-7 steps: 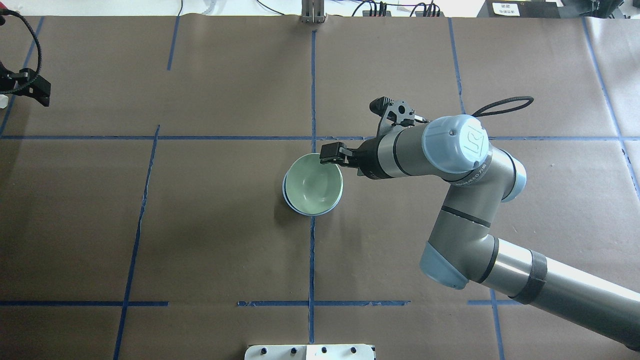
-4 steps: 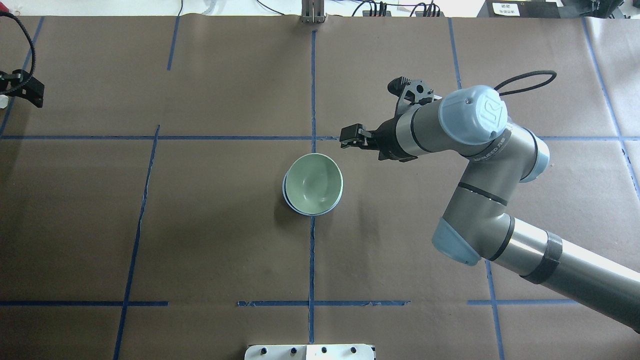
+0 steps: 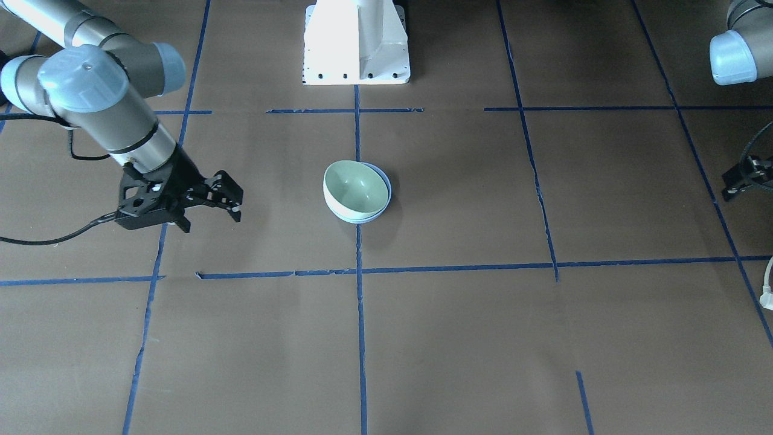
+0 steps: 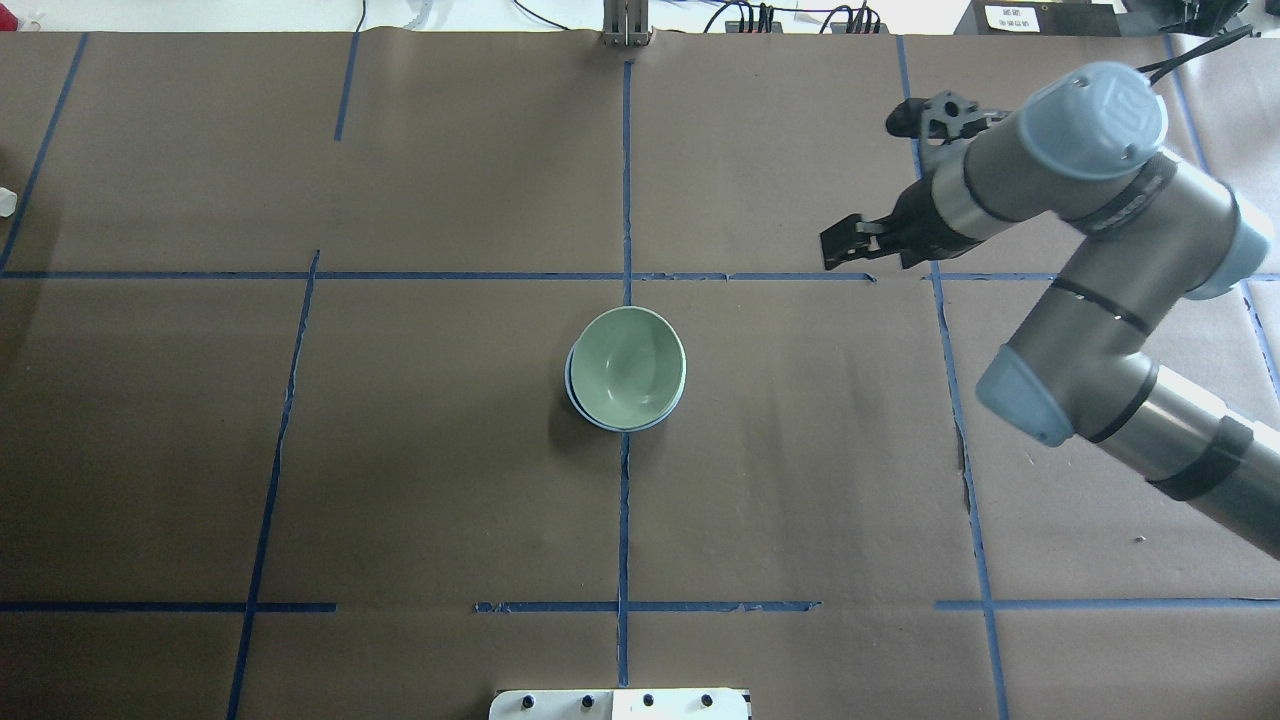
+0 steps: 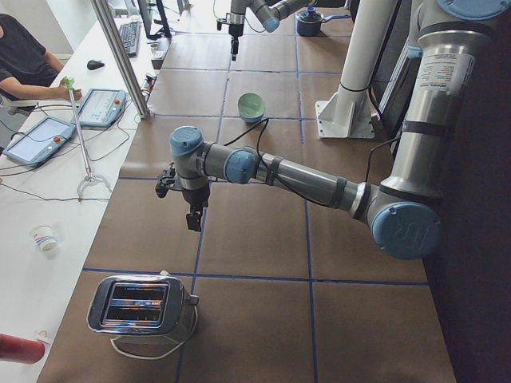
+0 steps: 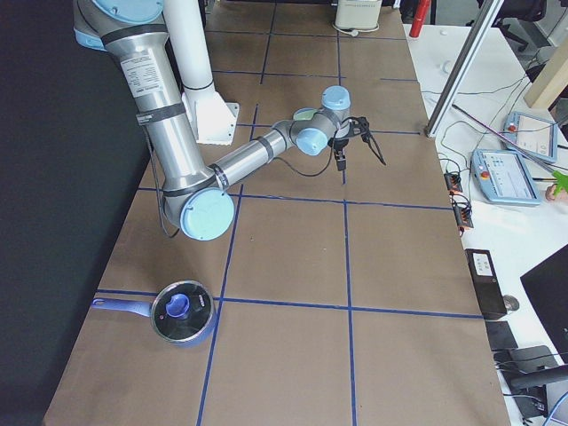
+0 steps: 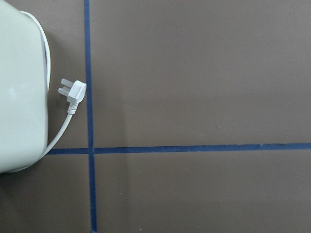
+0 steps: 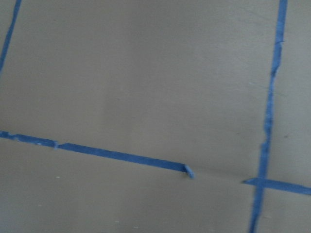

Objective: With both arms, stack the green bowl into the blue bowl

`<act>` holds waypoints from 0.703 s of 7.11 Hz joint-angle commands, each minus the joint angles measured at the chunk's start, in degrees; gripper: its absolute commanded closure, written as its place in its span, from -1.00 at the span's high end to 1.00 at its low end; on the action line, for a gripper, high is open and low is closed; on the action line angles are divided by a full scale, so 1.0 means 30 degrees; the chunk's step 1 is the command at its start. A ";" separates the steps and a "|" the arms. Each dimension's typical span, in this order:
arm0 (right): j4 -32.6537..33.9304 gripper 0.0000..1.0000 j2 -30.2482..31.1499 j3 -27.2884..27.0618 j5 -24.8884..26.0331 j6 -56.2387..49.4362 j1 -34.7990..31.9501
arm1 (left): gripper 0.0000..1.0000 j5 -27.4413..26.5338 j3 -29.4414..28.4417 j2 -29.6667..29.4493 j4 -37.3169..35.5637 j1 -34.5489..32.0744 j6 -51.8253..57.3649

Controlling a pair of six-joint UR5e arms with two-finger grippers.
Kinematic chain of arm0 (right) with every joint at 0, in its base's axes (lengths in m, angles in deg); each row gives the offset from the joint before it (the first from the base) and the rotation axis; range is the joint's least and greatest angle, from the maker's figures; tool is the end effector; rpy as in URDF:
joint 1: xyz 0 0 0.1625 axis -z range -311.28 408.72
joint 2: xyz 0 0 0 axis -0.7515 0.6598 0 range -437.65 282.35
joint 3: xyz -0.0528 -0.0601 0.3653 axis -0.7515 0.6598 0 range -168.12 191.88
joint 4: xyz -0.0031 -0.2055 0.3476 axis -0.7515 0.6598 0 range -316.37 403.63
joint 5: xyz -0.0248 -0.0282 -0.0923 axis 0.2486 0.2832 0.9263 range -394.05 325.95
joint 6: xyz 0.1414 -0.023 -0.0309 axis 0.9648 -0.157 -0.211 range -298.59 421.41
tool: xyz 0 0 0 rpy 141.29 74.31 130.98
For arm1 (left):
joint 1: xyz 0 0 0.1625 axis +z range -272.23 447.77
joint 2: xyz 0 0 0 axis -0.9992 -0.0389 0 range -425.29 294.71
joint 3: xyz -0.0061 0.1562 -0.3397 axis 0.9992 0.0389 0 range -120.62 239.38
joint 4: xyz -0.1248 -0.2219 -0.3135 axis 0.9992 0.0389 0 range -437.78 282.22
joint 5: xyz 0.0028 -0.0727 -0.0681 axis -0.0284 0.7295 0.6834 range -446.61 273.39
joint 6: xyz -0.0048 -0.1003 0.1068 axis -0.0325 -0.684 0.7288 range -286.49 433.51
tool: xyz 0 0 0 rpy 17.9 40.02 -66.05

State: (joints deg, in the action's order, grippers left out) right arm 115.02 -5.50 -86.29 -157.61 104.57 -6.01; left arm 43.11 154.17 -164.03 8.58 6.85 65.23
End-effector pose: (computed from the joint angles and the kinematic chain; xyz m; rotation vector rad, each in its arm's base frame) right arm -0.3119 -0.5313 0.3681 0.2342 -0.9068 -0.1005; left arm 0.0468 -0.5445 0.5369 0.0594 0.7087 0.0733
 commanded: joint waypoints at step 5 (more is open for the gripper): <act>0.3978 1.00 0.5305 0.0182 -0.3256 -1.3565 -0.8624 | 1.00 0.1058 -0.2594 0.2266 0.0157 -0.3405 0.5509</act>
State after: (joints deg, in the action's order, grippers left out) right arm 126.24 9.37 -84.23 -167.33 64.81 -30.51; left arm 46.31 146.46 -158.64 8.95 -2.46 79.82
